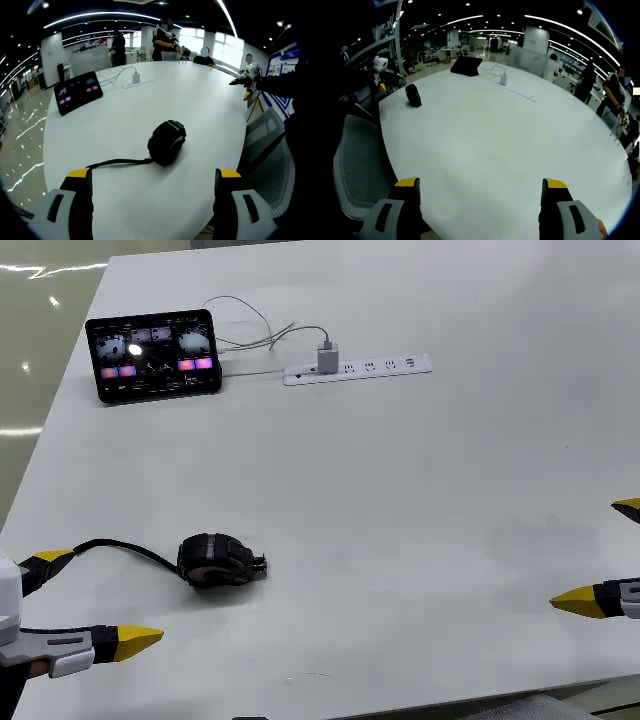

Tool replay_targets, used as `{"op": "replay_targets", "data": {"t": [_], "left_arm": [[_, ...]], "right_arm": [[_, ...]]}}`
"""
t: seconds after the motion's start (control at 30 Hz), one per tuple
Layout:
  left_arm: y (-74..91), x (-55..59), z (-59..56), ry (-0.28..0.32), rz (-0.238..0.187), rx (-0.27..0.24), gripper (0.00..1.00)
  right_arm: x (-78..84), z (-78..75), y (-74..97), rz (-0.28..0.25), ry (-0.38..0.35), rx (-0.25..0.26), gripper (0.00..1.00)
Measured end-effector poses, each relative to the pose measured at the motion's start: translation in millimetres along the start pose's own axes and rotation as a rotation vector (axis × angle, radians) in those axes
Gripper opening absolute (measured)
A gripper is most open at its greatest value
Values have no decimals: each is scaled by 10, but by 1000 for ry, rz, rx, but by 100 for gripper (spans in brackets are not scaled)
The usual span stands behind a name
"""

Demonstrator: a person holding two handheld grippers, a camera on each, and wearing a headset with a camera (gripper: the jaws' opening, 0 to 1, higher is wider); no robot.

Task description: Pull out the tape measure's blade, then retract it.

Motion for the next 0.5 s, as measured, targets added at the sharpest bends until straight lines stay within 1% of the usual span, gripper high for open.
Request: {"op": "replay_targets", "data": {"t": [0.43,0.5], "left_arm": [[-9,-28,25,-2,-3,3,99],[-15,-37,31,0,-5,4,99]], "right_arm": [[-21,10,11,5,7,-1,99],[-25,9,11,2,17,3,99]]}}
Point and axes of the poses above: the centre of the closed fingertips' face, and the gripper's own axes: y roughly backward along the fingers, z roughly to its left, x roughly out of its underside, the point moved 10 cm from there along y, roughly backward along the fingers, and after that the axes turned 13 degrees about -x, right-handed, at the moved point
